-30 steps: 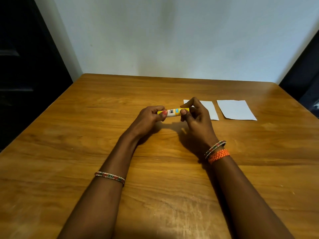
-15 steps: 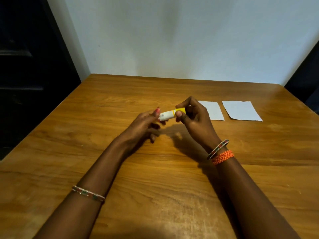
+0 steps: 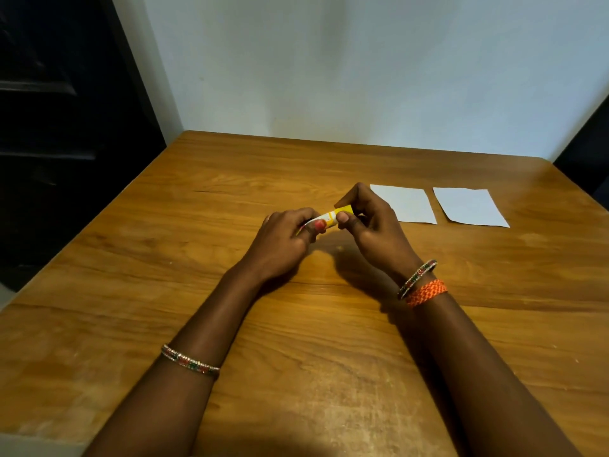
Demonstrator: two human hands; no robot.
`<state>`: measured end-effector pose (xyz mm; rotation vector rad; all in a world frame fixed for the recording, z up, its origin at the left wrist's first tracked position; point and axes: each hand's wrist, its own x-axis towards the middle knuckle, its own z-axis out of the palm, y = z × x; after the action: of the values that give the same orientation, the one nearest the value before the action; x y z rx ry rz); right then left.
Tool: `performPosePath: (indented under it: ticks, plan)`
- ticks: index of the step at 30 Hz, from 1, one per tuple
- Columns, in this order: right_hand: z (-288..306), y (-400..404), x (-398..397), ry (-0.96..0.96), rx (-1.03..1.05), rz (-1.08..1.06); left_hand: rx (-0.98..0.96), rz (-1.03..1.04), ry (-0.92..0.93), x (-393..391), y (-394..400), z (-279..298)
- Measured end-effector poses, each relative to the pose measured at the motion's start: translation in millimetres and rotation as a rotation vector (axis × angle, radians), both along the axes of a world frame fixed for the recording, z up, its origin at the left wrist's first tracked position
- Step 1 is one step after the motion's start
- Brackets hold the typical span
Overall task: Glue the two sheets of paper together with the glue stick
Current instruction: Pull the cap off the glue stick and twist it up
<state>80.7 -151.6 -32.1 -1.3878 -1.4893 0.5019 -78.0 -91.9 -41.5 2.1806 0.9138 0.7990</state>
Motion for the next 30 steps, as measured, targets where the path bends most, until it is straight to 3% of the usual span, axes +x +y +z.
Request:
performPosePath:
  ticks: [5,10,16,22,27,30]
  plan:
    - [3,0,2,-0.020,0.023,-0.002,-0.304,-0.055,-0.171,1,9,-7]
    - [-5,4,2,0.159,0.012,-0.117,-0.351,0.027,-0.354,3,16,-11]
    - [-17,19,-7,0.291,-0.080,-0.180,-0.548,0.118,-0.563,7,16,-5]
    - [-12,48,-31,0.254,-0.122,-0.130,-0.471,0.251,-0.649,2,23,-7]
    - [-25,76,-46,-0.044,-0.109,-0.208,-0.306,0.464,-0.626,-3,33,-14]
    - [-28,80,-48,-0.087,-0.135,-0.203,-0.293,0.487,-0.677,-4,34,-10]
